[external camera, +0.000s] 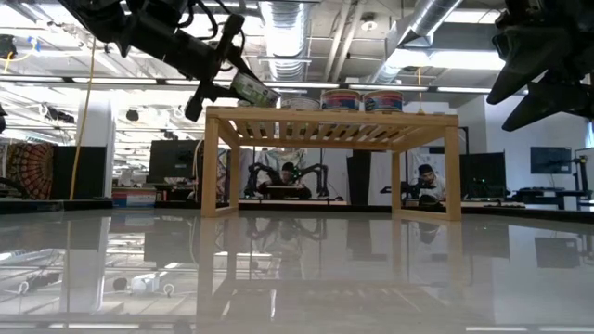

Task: Stack canned seafood by type on shelf
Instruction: Put the green tuna can on the shelf

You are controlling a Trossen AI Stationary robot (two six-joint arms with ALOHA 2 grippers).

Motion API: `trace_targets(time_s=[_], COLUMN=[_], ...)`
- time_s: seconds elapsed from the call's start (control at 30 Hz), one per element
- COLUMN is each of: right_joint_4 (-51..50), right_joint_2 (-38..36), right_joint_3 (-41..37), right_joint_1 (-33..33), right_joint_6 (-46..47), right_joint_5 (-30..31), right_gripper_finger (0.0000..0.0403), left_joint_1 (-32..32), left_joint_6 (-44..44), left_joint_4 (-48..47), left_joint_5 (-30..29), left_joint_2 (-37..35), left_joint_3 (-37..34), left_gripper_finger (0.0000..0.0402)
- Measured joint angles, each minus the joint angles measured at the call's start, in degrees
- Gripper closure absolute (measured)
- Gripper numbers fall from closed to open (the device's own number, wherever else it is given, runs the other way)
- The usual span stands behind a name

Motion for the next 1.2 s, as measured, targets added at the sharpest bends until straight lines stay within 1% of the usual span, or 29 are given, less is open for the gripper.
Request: trace_targets(time_s=[0.7,0.9,1.07,1.2], right_joint_4=[0.0,0.0,0.0,0.0], right_joint_2=[0.0,0.0,0.0,0.0], right_joint_3=[0.0,0.0,0.0,0.0], right_joint_1=[0.0,0.0,0.0,0.0], right_joint_6=[0.1,0.2,0.2,0.2], right_joint_5=[0.0,0.0,0.0,0.0], right_gripper_finger=[0.0159,0.0159,0.0159,0.0159], left_joint_1=[0.2,0.2,0.2,0.2], left_joint_6=[0.1,4.2,6.5,6.2], left_joint_4=[-0.4,-0.4,-0.4,-1.5], left_joint_5=[-1.4,-1.5,-3.3,-3.3], left_joint_2=[-0.1,-0.1,-0.1,-0.1], left_joint_3=[0.0,0.0,0.0,0.0], left_gripper_finger=[0.0274,0.0274,0.0272,0.0256])
